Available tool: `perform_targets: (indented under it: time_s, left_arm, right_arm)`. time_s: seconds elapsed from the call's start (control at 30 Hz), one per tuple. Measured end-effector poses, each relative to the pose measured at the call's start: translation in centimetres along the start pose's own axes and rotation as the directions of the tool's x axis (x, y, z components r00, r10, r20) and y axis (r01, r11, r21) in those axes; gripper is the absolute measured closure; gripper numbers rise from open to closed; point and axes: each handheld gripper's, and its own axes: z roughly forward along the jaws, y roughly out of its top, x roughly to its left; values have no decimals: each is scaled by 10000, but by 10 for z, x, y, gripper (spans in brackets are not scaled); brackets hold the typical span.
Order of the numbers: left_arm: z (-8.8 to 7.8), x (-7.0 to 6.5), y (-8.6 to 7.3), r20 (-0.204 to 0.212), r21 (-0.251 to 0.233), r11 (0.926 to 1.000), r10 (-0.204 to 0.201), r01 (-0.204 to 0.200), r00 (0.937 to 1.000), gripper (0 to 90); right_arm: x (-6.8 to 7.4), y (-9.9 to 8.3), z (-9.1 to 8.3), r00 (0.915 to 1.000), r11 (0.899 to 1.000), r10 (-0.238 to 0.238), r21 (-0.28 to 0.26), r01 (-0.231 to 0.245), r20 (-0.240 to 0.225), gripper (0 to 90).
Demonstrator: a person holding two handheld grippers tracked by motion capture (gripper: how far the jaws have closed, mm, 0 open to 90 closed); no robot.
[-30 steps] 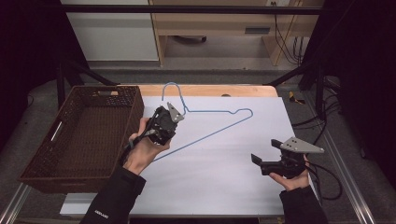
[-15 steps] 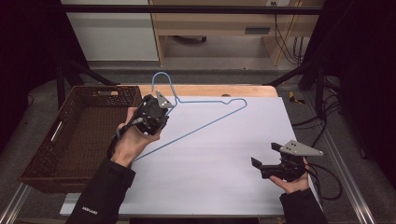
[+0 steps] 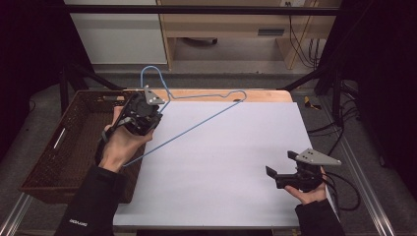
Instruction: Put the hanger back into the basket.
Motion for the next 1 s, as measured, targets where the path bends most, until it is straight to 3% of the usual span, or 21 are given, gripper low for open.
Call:
perform_targets:
  time_s: [0.6,0.7,1.0]
  left_arm:
    - [-19,47,-28,-911,-22,9975,-710,711,9933,871]
    - [-22,54,-34,-1094,11,9949,-1005,1012,9889,871]
    - [-23,79,-53,-1464,172,9897,-1383,1424,9795,871]
  right_arm:
    - [0,-1,2,10000,9999,-10,107,10,40,38]
    - [1,-1,3,10000,9999,-1,129,0,59,38]
    - [1,-1,3,10000,9999,1,136,-1,37,36]
